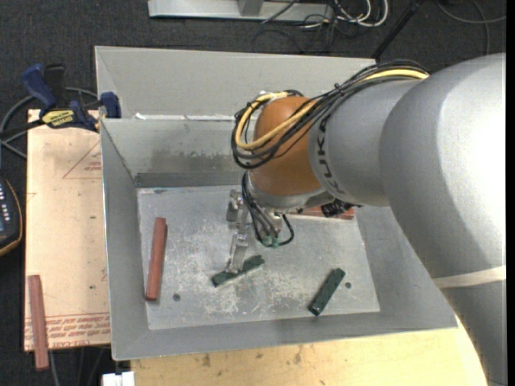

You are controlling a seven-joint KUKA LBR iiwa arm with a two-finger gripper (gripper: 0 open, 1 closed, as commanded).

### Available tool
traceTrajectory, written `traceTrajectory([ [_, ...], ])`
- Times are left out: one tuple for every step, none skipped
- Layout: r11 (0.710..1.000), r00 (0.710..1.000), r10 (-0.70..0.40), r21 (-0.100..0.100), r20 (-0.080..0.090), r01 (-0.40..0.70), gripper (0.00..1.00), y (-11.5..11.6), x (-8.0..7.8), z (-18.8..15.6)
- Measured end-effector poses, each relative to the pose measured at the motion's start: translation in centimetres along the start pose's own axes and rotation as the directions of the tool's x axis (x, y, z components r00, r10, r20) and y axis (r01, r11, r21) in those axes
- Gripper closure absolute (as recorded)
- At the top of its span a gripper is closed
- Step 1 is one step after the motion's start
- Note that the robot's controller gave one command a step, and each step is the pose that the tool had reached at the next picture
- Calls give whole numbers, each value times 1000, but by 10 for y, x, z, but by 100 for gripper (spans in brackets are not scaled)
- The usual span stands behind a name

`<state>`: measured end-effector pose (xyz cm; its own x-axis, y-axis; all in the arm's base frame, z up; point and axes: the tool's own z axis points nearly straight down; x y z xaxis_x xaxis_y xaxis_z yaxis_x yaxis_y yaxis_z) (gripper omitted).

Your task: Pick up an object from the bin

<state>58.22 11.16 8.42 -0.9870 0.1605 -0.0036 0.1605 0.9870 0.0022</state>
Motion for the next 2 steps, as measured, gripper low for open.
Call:
traceTrajectory([
  [1000,1000,-28,2,-7,28,0,-25,73,14],
  [999,999,33,0,3,-33,0,-62,90,13],
])
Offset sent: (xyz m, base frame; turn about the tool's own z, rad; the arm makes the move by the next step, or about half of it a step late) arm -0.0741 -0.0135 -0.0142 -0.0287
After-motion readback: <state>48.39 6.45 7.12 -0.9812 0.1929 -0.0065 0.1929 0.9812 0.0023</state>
